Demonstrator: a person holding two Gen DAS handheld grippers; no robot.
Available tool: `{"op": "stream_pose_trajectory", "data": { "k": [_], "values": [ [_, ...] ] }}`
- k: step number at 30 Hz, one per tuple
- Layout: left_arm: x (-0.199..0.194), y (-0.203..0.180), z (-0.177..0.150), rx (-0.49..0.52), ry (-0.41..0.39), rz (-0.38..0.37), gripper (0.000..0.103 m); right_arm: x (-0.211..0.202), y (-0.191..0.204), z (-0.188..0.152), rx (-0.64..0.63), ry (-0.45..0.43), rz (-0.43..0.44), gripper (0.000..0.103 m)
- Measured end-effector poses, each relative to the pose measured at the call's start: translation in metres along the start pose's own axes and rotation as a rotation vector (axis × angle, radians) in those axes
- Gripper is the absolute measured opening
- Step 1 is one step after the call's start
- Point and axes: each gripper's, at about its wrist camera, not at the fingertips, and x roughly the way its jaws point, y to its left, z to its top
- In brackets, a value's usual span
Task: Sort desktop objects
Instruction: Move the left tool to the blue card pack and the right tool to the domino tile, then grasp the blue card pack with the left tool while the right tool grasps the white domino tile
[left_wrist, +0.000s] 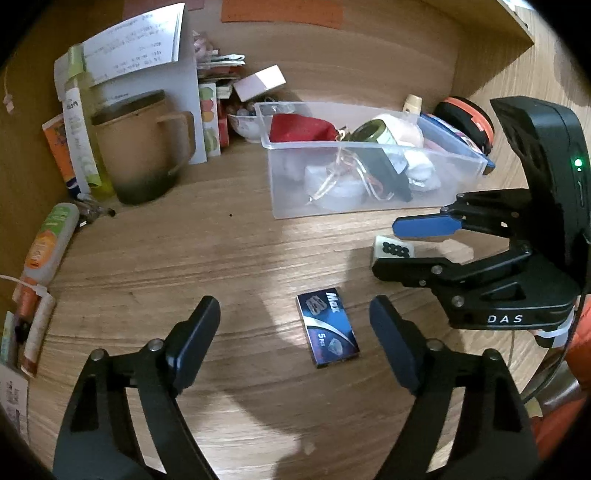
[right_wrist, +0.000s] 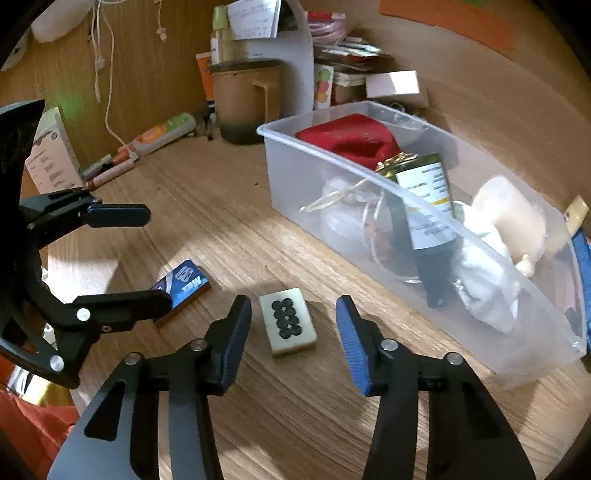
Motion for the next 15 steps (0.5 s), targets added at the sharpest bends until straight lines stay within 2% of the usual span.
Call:
{"op": "stream_pose_trajectory", "data": {
  "k": [5,7,10,15],
  "values": [
    [0.005,-0.001,0.0,-0.002,0.017,-0.012,0.077,0.005,0.0,0.0,-0.001,0.023,0.02,0.034],
    [0.009,-0.001,0.0,-0.005,0.034,-0.02,0.069,0.007,0.0,-0.001,0.0,0.032,0.036,0.031],
    [0.014,-0.002,-0.001,-0.012,0.055,-0.014,0.066,0.007,0.002,0.0,-0.014,0.031,0.038,0.022],
    [0.015,-0.004,0.0,-0.002,0.06,0.005,0.061,0.004,0.0,0.001,0.005,0.016,0.056,0.022]
  ]
}}
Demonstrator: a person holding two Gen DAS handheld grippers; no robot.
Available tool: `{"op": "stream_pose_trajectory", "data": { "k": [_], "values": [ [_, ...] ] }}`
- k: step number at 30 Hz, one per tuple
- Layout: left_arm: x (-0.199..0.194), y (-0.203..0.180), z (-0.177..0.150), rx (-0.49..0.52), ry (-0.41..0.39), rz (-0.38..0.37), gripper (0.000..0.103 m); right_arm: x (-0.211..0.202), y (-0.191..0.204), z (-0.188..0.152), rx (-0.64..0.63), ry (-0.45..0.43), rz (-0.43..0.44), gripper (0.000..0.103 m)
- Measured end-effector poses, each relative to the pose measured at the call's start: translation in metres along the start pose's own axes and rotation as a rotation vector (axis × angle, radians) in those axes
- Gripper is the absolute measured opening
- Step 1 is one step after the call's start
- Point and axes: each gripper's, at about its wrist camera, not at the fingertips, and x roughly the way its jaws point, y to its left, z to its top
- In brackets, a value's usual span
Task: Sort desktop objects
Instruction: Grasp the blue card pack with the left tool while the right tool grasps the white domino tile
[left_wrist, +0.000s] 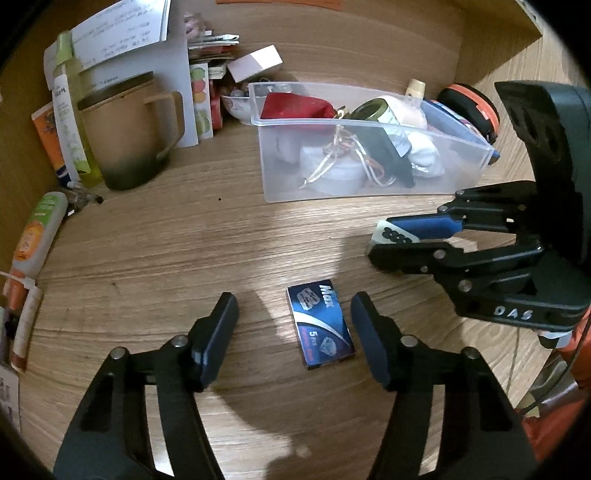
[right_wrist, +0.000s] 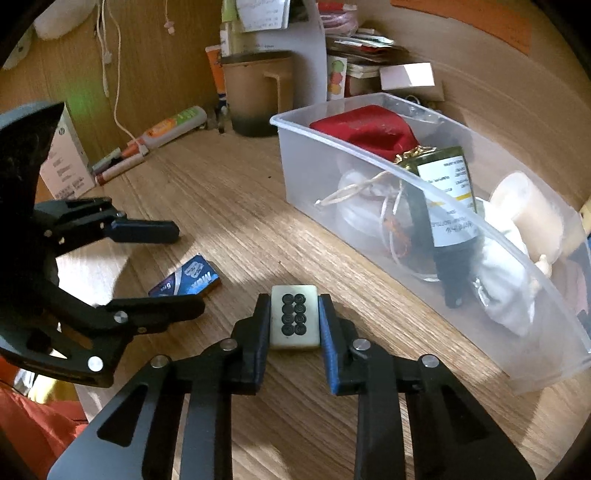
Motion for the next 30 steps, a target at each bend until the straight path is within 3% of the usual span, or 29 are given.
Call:
{"op": "stream_pose_trajectory", "data": {
  "k": [5,15,30],
  "values": [
    [0.001,-0.004,0.0,0.013,0.008,0.039,0.054,-0.007,-0.008,0.0,0.054,-0.033,0.046,0.022],
    [-0.001,-0.012,0.0,0.044,0.008,0.038,0.03,-0.018,-0.007,0.0,0.054,-0.08,0.076,0.022],
    [-0.002,-0.017,0.001,0.014,0.009,-0.003,0.026,-0.037,-0.017,-0.005,0.089,-0.123,0.078,0.022]
  ]
}}
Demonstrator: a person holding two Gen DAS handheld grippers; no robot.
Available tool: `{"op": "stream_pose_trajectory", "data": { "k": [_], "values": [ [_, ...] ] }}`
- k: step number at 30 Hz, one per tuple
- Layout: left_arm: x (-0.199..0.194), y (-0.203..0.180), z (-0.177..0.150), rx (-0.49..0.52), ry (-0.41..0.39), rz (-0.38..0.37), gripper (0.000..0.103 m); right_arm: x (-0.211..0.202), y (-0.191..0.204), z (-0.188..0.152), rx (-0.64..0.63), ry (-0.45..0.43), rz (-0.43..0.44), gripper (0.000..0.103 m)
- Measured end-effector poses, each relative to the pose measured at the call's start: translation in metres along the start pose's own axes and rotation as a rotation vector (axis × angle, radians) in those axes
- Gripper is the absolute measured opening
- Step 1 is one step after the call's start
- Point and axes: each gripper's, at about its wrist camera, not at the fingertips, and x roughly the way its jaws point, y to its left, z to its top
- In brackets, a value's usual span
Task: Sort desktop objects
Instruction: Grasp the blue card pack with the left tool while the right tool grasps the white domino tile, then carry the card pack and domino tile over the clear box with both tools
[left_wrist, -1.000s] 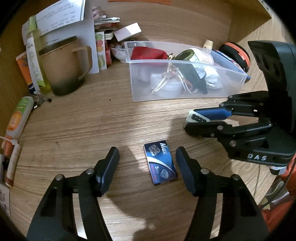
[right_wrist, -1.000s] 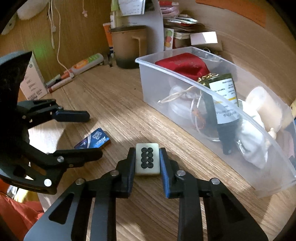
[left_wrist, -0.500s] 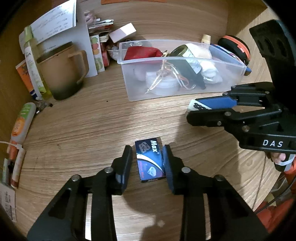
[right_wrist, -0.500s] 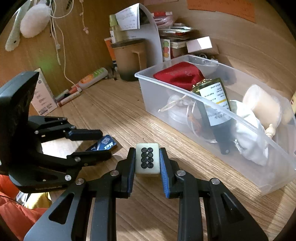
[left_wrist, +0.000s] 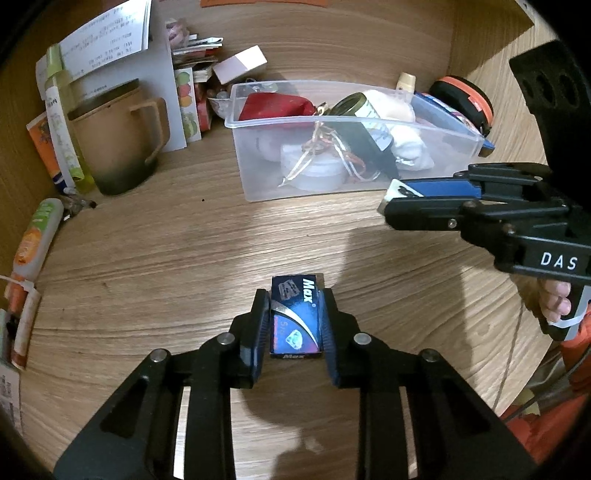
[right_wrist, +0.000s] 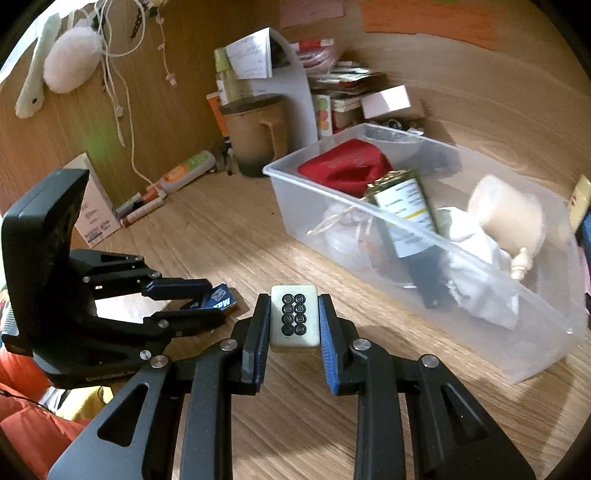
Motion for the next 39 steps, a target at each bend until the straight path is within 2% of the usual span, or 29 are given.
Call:
{"op": "stream_pose_trajectory", "data": {
  "k": [10,27,39],
  "values": [
    [-0.019,0.002,0.022,-0.002,-0.089,-0.005,0.026,-0.023,-0.016,-0.002,0.024,-0.031,-0.063,0.022],
    [-0.038,0.006,0.073,0.013,-0.194,-0.055,0.026,-0.064,-0.034,0.01,0.05,-0.132,-0.141,0.022],
    [-0.023,0.011,0.118,0.045,-0.194,-0.099,0.026,-0.078,-0.064,0.03,0.118,-0.186,-0.167,0.022]
  ]
}}
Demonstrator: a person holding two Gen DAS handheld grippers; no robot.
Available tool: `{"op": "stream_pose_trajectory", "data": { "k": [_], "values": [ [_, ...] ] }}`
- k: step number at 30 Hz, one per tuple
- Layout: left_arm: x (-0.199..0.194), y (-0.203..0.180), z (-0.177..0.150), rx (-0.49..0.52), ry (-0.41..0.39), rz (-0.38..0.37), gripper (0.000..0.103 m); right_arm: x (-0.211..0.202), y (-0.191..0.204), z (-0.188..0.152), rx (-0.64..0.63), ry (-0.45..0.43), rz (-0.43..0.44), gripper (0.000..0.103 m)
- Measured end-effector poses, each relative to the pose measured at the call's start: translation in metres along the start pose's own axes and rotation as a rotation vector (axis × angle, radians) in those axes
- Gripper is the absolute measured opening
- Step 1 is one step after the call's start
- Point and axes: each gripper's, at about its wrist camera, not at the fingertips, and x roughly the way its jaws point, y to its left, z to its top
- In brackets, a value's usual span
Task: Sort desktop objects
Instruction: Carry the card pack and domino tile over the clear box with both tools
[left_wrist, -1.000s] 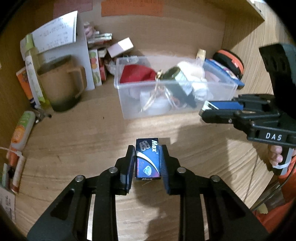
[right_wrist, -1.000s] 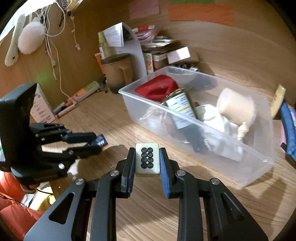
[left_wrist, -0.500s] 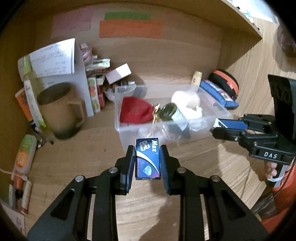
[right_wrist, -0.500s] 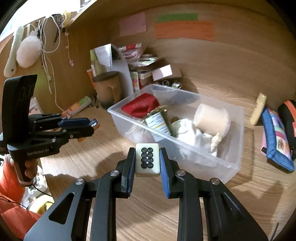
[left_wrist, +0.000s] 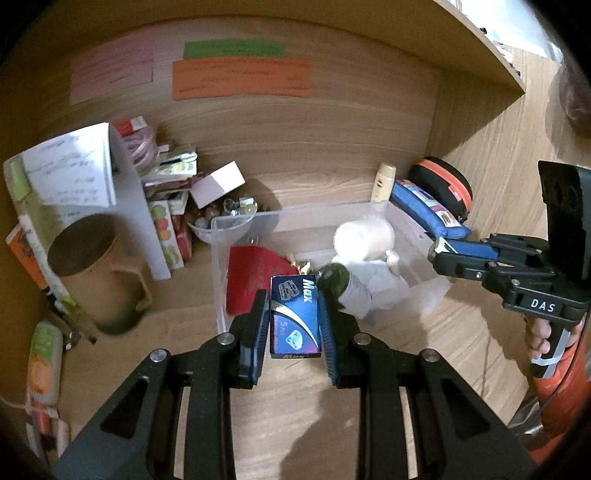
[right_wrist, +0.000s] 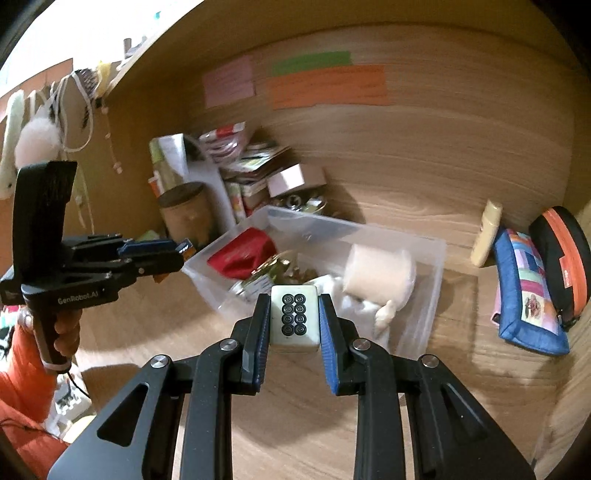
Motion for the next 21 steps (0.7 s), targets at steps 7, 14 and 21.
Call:
{"op": "stream_pose_trajectory", "data": {
  "k": [7,14,21],
  "values": [
    [0.019,-0.002,0.019,0.006,-0.002,-0.05,0.026,0.017,-0.012,0.015,0.009,0.017,-0.051,0.022],
    [0.045,0.002,0.031,-0.007,0.028,-0.06,0.026,0.05,-0.025,0.017,0.042,0.068,-0.056,0.022],
    [0.071,0.005,0.035,-0.017,0.063,-0.059,0.026,0.068,-0.037,0.009,0.072,0.097,-0.046,0.022]
  ]
}}
